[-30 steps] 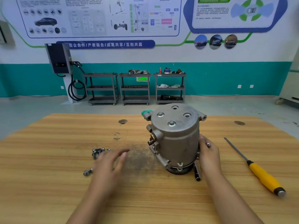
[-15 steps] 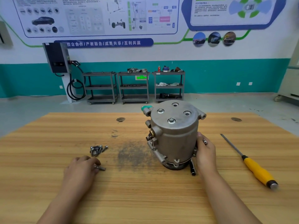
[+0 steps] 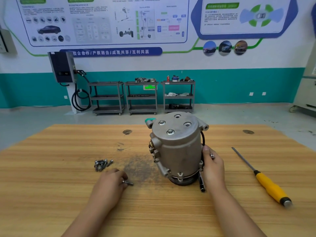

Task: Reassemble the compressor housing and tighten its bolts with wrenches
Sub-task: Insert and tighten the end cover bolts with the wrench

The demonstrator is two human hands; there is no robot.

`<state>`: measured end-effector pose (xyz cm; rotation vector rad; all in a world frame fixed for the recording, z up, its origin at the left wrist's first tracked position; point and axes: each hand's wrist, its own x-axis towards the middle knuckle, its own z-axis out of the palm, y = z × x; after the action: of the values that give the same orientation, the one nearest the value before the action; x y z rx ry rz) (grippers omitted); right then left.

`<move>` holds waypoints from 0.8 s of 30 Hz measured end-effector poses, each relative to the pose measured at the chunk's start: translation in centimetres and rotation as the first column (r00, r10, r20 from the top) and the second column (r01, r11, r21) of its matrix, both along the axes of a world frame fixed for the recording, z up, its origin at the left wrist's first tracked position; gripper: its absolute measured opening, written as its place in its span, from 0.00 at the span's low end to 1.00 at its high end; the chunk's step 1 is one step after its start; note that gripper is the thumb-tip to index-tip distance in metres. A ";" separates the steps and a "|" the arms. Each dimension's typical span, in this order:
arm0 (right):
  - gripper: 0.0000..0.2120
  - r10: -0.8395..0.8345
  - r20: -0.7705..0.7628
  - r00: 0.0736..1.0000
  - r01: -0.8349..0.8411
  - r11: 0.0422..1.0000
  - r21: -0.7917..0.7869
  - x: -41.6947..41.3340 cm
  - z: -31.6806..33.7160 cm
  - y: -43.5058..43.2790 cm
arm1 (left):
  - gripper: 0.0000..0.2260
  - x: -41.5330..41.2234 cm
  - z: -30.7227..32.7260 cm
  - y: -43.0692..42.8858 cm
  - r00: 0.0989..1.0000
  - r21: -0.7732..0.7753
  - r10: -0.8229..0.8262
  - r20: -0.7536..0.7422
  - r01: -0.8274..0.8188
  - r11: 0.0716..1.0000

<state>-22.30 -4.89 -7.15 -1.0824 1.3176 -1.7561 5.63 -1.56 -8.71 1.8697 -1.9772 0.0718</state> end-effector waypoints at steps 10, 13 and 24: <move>0.13 -0.004 0.059 0.998 0.005 1.000 -0.010 0.0 -0.2 -0.3 | 0.07 -4.7 9.9 2.9 0.792 -0.459 -0.223 -0.568 -0.079 0.885; 0.15 -0.001 0.067 0.998 0.001 1.000 0.005 -0.1 -0.2 -0.3 | 0.09 -7.9 13.5 4.1 0.701 -0.538 -0.417 -0.579 0.057 0.841; 0.14 0.012 0.121 0.993 -0.013 1.000 -0.001 -0.3 -0.2 -0.1 | 0.07 -14.2 15.5 1.2 0.797 -0.313 -0.442 -0.412 0.332 0.890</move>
<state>-22.58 -5.02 -7.38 -0.9663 1.2346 -1.7832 -8.56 -0.35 6.82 1.1591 -1.8617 -0.2523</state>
